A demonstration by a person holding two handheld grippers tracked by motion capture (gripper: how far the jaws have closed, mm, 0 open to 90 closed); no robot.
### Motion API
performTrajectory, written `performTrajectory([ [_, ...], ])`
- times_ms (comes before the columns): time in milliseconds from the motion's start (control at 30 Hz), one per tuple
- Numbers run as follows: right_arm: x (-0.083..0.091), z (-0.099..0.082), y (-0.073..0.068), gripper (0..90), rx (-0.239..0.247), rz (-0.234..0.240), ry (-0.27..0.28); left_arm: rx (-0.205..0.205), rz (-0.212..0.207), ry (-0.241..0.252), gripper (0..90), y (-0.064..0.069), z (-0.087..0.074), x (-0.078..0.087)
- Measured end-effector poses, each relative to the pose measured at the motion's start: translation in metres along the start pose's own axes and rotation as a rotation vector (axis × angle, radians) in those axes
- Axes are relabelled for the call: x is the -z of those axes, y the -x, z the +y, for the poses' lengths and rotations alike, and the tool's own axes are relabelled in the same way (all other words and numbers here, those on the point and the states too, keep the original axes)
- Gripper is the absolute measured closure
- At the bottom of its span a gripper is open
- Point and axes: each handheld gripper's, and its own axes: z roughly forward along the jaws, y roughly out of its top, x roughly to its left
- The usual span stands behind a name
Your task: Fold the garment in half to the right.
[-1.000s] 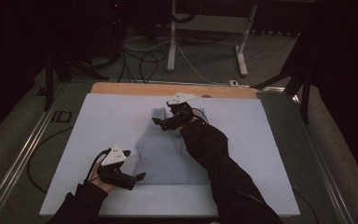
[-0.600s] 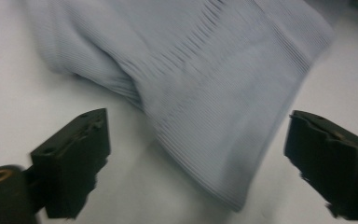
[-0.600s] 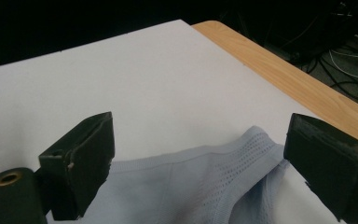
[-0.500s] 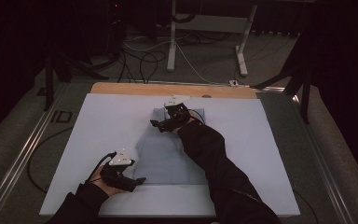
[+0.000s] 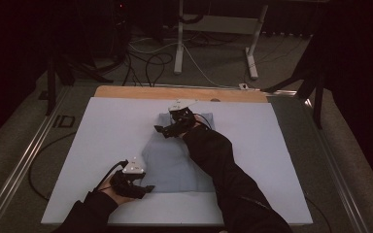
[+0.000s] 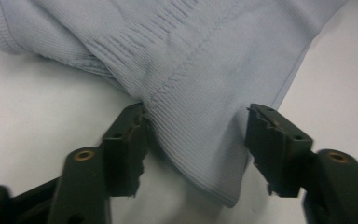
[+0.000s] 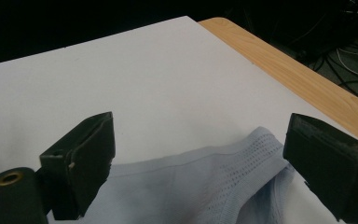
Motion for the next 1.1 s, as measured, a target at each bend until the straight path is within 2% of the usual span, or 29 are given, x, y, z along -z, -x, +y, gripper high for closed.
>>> performTrajectory([
  [67, -0.001, 0.000, 0.000, 9.1, -0.015, -0.001, 0.002, -0.004, -0.007, -0.005, 50.9, 0.002, 0.001, 0.000],
  [133, -0.003, 0.001, -0.001, 9.1, -0.007, 0.005, 0.000, -0.004, -0.008, -0.008, 57.7, 0.004, 0.003, 0.000],
  [267, -0.006, 0.001, 0.000, 9.2, -0.012, 0.008, -0.007, 0.031, -0.004, 0.000, 76.4, 0.005, 0.006, -0.001],
  [333, -0.008, 0.002, 0.001, 11.7, -0.007, 0.008, -0.015, 0.027, 0.004, 0.000, 79.7, 0.006, 0.007, -0.001],
  [433, -0.010, 0.002, 0.004, 11.8, -0.011, 0.003, -0.021, 0.039, 0.010, 0.009, 81.7, 0.006, 0.009, 0.002],
  [700, -0.018, 0.003, 0.009, 11.7, -0.026, 0.013, -0.042, 0.033, 0.028, 0.029, 82.9, 0.006, 0.010, 0.004],
  [800, -0.024, 0.006, 0.013, 11.7, -0.039, 0.012, -0.054, 0.037, 0.038, 0.058, 83.0, 0.005, 0.013, 0.007],
  [967, -0.035, 0.011, 0.021, 11.7, -0.037, -0.015, -0.077, 0.039, 0.045, 0.085, 83.0, 0.007, 0.016, 0.011],
  [1100, -0.044, 0.016, 0.029, 11.7, -0.070, -0.030, -0.087, 0.033, 0.050, 0.086, 82.9, 0.007, 0.016, 0.012],
])
